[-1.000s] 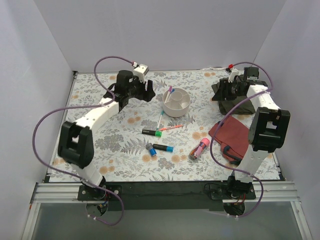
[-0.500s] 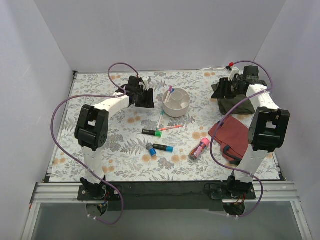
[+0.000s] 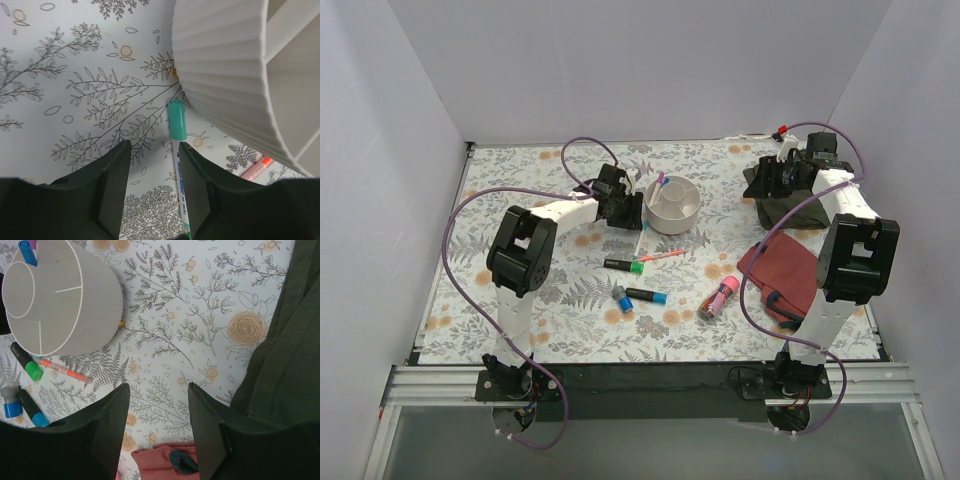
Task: Sort the stationery into containers
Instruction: Pick up the pen from the center of the board.
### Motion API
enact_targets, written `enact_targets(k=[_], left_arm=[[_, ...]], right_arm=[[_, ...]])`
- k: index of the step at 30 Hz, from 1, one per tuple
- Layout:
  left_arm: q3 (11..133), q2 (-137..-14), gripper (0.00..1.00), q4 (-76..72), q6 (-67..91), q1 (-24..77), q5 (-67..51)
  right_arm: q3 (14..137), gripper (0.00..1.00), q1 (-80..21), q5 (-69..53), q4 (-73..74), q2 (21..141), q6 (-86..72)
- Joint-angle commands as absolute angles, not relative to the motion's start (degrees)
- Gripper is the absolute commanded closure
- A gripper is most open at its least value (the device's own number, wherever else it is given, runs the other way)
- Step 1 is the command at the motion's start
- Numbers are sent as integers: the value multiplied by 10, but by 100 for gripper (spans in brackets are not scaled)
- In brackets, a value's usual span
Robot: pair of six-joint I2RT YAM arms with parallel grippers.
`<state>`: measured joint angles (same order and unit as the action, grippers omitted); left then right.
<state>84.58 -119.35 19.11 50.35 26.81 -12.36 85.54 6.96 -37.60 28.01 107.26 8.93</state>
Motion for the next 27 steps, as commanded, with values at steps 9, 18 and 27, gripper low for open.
enact_targets(k=[9, 18, 27], left_arm=[[866, -1214, 57, 189, 512, 293, -89], [879, -1234, 60, 214, 484, 303, -33], [852, -1227, 61, 236, 468, 306, -7]], right_arm=[[859, 41, 68, -379, 261, 1077, 91], [856, 42, 68, -378, 265, 1078, 93], [878, 42, 68, -382, 266, 1095, 89]])
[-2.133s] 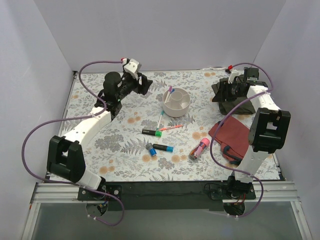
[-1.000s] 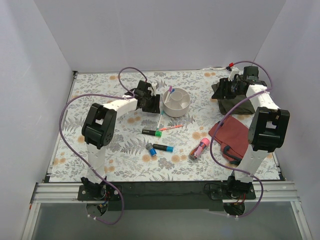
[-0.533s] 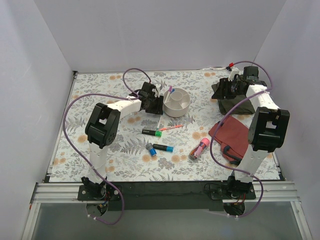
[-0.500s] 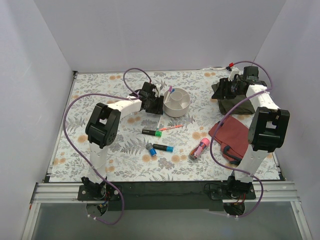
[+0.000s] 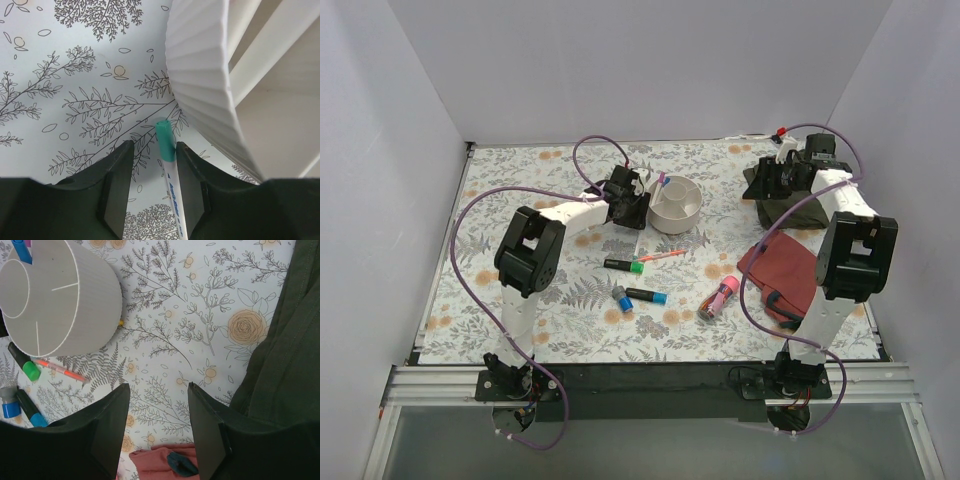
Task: Sort the stationery into containers
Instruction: Pick up the pen from the center of the board.
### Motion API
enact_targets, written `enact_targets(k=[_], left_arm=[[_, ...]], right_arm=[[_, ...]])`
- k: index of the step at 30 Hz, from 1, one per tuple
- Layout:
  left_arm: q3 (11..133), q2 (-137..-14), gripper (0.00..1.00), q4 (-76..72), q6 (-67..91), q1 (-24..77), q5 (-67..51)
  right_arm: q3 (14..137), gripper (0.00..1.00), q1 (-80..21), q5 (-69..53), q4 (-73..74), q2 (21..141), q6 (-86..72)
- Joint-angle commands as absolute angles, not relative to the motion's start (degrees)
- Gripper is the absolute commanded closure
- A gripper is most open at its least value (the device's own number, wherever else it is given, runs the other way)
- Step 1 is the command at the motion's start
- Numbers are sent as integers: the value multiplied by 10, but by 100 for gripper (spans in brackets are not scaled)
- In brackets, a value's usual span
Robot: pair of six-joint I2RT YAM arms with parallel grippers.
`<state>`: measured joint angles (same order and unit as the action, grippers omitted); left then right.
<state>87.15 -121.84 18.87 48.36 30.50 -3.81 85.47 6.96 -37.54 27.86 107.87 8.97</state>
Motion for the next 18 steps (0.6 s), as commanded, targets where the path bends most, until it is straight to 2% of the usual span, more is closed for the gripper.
enact_targets(k=[1, 5, 11, 18], left_arm=[[849, -1225, 61, 238, 469, 306, -7], [828, -1216, 61, 246, 486, 306, -7], [787, -1194, 67, 240, 481, 307, -8], [803, -1200, 78, 250, 472, 308, -32]], right_arm=[[880, 42, 68, -382, 266, 1095, 89], [885, 42, 68, -381, 268, 1098, 88], [877, 42, 68, -380, 271, 1095, 89], [883, 42, 68, -378, 270, 1098, 89]])
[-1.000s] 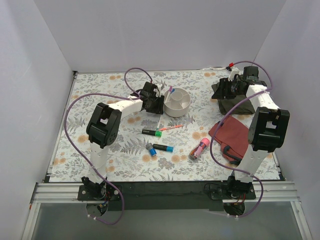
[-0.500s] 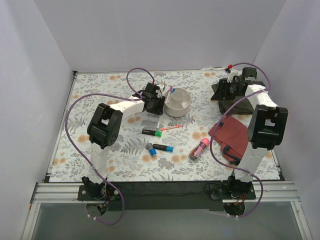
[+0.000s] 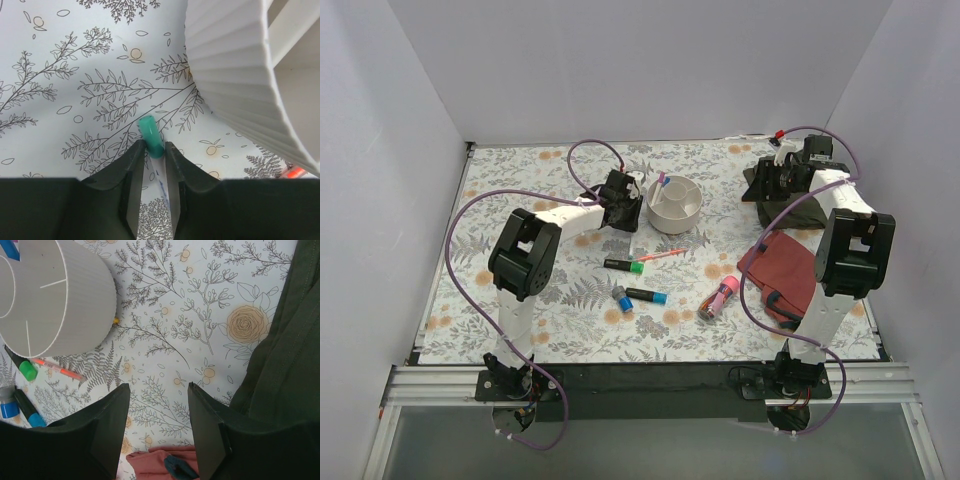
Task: Sort the stationery into containers
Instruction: Pick up the pen from the center of the board.
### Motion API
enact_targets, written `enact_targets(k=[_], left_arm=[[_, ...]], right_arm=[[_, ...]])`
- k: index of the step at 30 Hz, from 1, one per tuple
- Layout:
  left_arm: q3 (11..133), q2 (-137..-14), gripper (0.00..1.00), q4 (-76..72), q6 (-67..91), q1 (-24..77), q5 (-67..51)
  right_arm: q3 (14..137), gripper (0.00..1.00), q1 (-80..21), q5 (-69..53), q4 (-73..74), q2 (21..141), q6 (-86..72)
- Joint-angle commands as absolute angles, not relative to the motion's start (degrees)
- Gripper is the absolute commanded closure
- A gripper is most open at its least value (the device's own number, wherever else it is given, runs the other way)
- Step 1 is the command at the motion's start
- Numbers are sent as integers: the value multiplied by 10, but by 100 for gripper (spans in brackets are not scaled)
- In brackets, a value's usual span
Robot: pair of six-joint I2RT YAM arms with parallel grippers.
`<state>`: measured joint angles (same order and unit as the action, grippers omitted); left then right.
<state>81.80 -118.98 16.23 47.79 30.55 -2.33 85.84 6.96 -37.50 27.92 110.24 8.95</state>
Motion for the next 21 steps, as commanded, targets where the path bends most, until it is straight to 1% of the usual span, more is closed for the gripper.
enact_targets(k=[1, 2, 4, 6, 7, 10, 14, 17, 19, 20, 21], left_arm=[[809, -1202, 80, 251, 475, 307, -39], [818, -1205, 84, 255, 478, 307, -42], [817, -1208, 87, 258, 481, 308, -50], [813, -1205, 97, 260, 482, 308, -49], [813, -1201, 100, 260, 480, 307, -47], [839, -1170, 100, 272, 468, 298, -43], [929, -1135, 100, 305, 450, 267, -61], [961, -1096, 100, 267, 421, 253, -83], [941, -1066, 100, 202, 407, 252, -93], [927, -1044, 100, 135, 403, 252, -99], [913, -1038, 100, 101, 400, 252, -104]], right_arm=[[884, 42, 68, -377, 269, 1098, 89], [884, 42, 68, -376, 270, 1097, 89], [881, 42, 68, -376, 270, 1094, 90], [875, 42, 68, -376, 269, 1092, 91], [874, 42, 68, -376, 270, 1089, 91], [868, 42, 68, -373, 269, 1085, 96], [867, 42, 68, -373, 269, 1085, 96], [873, 42, 68, -374, 268, 1092, 96], [879, 42, 68, -374, 269, 1096, 96], [882, 42, 68, -373, 268, 1097, 96], [883, 42, 68, -372, 268, 1099, 96]])
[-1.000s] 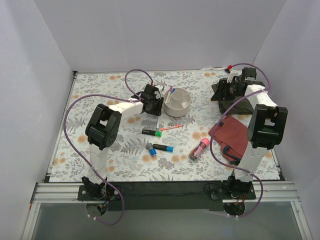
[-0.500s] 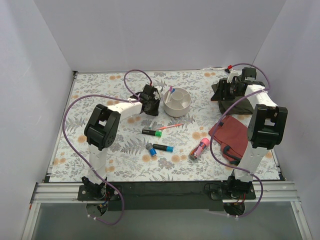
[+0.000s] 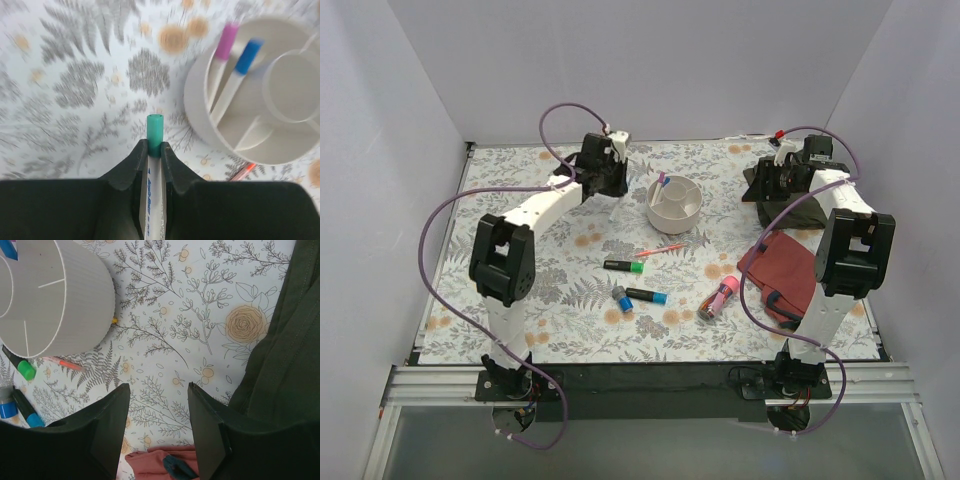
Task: Sort the stationery into containers
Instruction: Pick up the pen from the center of the board, then place the pen in the storage box.
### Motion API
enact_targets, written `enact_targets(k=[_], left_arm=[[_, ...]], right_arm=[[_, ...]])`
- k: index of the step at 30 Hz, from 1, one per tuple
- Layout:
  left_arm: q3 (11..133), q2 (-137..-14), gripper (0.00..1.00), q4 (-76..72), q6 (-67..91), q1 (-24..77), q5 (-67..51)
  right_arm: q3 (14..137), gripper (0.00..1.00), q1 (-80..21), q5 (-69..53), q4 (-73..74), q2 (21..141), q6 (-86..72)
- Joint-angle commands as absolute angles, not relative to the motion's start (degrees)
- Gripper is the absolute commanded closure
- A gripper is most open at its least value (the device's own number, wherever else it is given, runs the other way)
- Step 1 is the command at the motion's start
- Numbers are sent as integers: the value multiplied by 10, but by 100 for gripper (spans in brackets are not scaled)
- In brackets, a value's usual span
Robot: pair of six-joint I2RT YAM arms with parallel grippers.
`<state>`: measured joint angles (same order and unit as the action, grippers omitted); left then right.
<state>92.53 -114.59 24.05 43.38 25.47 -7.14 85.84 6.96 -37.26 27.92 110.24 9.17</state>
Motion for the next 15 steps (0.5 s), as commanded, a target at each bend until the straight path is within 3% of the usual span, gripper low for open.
enact_targets(k=[1, 8, 15], left_arm=[[901, -1033, 100, 69, 402, 252, -112], [875, -1074, 100, -174, 489, 253, -141], [874, -1128, 100, -291, 515, 262, -169]], right_arm=[[886, 42, 67, -371, 268, 1100, 96], [884, 42, 67, -364, 268, 1096, 98], [886, 42, 64, -358, 270, 1092, 100]])
